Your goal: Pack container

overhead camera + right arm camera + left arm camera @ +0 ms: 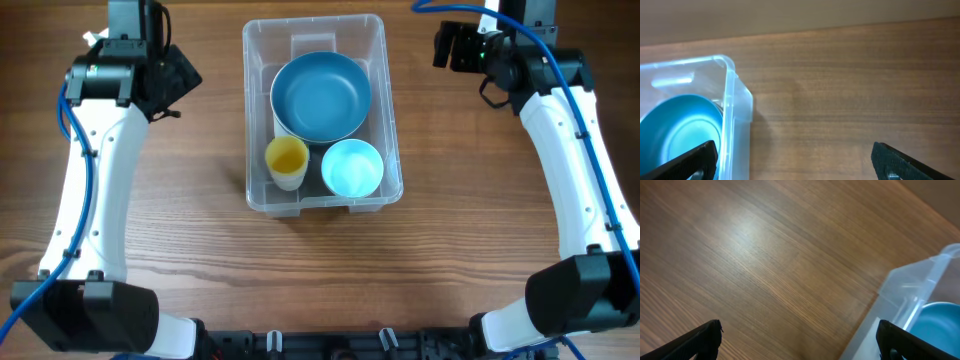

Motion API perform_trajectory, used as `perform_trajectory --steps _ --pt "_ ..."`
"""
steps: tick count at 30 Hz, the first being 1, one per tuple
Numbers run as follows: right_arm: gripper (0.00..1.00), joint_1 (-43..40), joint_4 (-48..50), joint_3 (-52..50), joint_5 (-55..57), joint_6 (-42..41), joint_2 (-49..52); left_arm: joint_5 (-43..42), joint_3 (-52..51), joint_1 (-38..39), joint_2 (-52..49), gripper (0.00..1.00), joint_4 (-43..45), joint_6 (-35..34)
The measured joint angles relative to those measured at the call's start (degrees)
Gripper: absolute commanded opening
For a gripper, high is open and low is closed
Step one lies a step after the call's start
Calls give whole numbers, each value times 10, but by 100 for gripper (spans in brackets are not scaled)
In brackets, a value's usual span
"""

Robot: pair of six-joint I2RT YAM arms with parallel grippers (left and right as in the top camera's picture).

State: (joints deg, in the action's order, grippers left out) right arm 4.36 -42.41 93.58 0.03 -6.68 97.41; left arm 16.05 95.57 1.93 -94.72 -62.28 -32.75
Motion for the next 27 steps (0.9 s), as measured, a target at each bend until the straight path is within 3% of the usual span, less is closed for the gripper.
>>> perform_trajectory --steps 4,8,12,15,19,22,27 --pt "100 0 -28 0 0 3 -19 -1 0 -1 5 100 -4 61" --pt "100 0 -44 -16 15 -10 -148 -18 -20 -1 85 100 8 85" --pt "100 -1 -29 -141 26 -22 -290 -33 -145 4 269 100 69 88" --pt "100 -1 -5 -298 33 -41 -421 -42 -317 35 413 100 115 92" --pt "100 -2 1 -464 35 -61 -617 -49 -492 88 625 100 105 73" --pt "100 -2 -20 -493 37 -63 -669 -48 -525 90 684 100 103 63" --pt "100 -2 -22 -493 37 -66 -664 -48 -528 90 685 100 100 59"
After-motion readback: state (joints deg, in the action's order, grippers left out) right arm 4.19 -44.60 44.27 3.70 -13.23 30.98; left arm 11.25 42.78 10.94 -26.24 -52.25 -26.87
